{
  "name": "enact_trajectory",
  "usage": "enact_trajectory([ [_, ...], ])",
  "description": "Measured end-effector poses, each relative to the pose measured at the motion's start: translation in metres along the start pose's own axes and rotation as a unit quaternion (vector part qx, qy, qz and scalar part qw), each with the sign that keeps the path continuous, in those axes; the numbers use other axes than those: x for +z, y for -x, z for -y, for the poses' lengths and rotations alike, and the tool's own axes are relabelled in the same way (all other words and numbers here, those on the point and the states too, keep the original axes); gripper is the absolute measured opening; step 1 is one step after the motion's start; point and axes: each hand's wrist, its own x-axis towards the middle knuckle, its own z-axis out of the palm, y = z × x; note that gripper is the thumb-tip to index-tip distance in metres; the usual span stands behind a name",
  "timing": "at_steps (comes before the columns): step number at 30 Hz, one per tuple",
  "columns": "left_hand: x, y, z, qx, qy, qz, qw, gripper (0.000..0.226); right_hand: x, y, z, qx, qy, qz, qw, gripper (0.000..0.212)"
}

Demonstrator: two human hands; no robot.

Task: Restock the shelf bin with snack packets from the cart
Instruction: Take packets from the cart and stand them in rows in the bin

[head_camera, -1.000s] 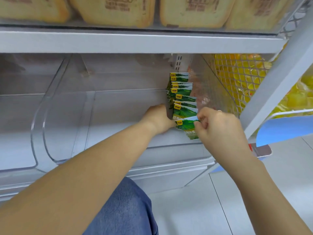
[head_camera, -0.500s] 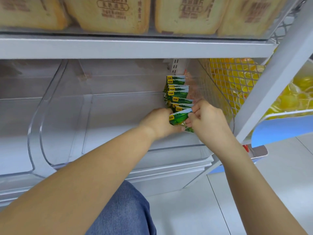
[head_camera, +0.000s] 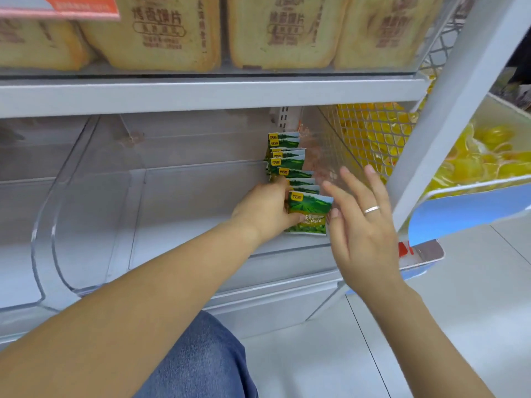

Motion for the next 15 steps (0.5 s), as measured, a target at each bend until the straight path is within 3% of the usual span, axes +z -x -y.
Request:
enact_trajectory([
  [4,0.0,0.0,0.003,-0.047,-0.068,0.059,0.995,0.035,0.013,0.01,-0.001,0.034,-0.047,-0.04,0.997,0.038],
  [8,0.002,-0.007,0.0,-0.034,-0.063,0.075,0.995,0.051,0.019,0.011,-0.001,0.05,-0.062,-0.071,0.994,0.042],
  [12,0.001,-0.015,-0.003,-0.082,-0.069,0.094,0.99,0.053,0.021,0.011,0.001,0.055,-0.065,-0.083,0.993,0.045],
  [15,0.005,-0.018,-0.004,-0.081,-0.136,0.052,0.986,0.056,0.022,0.012,0.001,0.058,-0.066,-0.095,0.992,0.045],
])
